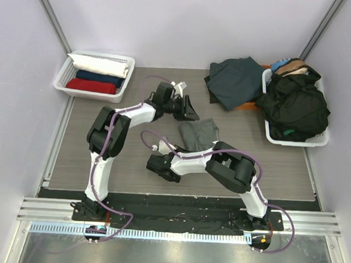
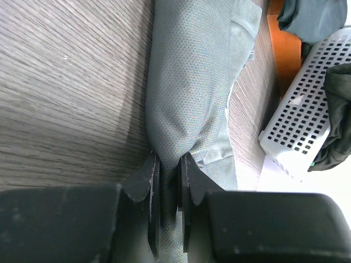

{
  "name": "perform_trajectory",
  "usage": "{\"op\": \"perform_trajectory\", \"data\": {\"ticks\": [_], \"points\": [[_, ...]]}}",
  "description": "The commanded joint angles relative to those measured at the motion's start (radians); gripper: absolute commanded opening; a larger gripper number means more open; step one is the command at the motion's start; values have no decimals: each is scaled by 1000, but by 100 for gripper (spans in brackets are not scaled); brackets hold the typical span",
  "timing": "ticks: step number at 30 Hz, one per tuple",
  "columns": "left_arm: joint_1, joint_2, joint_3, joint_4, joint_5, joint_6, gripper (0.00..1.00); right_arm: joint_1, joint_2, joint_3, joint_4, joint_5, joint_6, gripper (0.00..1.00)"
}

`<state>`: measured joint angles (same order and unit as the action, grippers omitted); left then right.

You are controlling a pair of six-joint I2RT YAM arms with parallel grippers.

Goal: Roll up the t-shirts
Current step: Roll the T-shirt to the center of the board.

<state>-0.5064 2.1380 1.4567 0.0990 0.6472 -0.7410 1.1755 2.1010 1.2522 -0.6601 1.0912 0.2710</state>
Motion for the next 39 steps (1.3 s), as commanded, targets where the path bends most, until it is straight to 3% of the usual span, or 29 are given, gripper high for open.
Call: {"op": "perform_trajectory", "data": {"ticks": [1,4,12,22,29,33,39], "points": [[61,-96,137,-87,8,19,41,-5,-33,-14,93,-142,46,1],[97,-128,123,-93,-3,-3,41,-14,-47,-17,97,-157,45,1],[186,-280,-140,-49,-54,-72,39,-66,-172,-72,181,-306,40,1],[232,-391,-372,10,-58,-78,38,-201,-387,-210,341,-626,79,1],[223,-415,-469,100,-54,-104,38,-364,-539,-375,537,-937,181,2],[177,-402,-481,125,-61,-100,38,-462,-590,-479,660,-1192,258,2],[99,-360,-457,169,-80,-83,37,-623,-625,-657,945,-1466,414,3]]}}
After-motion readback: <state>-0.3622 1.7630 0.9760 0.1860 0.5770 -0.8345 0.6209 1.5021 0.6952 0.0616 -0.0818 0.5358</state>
